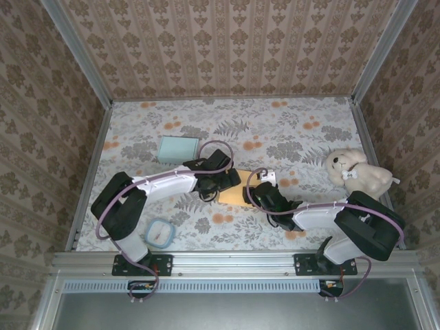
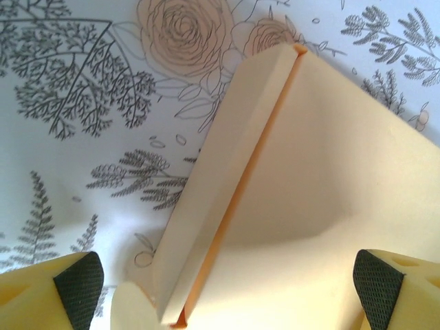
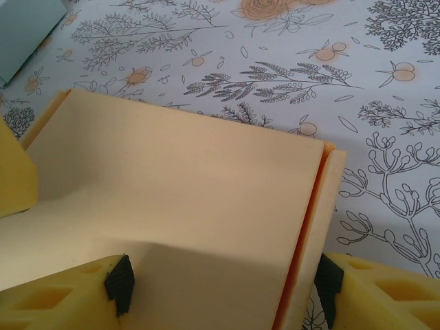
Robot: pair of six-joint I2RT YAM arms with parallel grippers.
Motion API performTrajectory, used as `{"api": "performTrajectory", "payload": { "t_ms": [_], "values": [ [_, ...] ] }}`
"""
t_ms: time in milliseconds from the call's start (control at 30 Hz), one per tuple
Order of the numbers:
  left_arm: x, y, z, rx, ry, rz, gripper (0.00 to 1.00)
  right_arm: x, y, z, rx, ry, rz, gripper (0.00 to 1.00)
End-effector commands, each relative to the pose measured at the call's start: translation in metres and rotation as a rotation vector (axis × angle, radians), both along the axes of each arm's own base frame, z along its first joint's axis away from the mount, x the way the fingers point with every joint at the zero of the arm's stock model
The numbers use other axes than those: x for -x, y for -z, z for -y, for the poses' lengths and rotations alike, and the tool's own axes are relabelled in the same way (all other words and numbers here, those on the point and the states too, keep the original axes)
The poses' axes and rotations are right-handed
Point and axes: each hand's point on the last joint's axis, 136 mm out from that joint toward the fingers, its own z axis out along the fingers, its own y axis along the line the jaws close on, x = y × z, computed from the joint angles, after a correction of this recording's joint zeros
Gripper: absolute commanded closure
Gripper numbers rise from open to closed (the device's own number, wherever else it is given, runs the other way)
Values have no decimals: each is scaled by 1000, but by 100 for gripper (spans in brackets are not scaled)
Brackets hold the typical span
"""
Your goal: Fold the paper box
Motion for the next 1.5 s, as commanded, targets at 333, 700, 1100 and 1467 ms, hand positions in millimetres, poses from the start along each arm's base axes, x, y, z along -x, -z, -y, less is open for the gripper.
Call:
{"api": "performTrajectory", "payload": {
  "t_ms": [333, 700, 1100, 1467],
  "values": [
    [17, -12, 10, 13, -58, -36, 4, 5, 9, 5, -1, 3, -33, 27],
    [21, -8, 20, 22, -45, -48, 8, 6, 9, 4, -17, 9, -33, 27],
    [30, -8, 17, -2, -38, -64, 7, 3, 14, 5, -17, 30, -42, 27],
    [35, -5, 9, -12, -53, -84, 4, 5, 8, -7, -132, -15, -70, 28]
  ]
}}
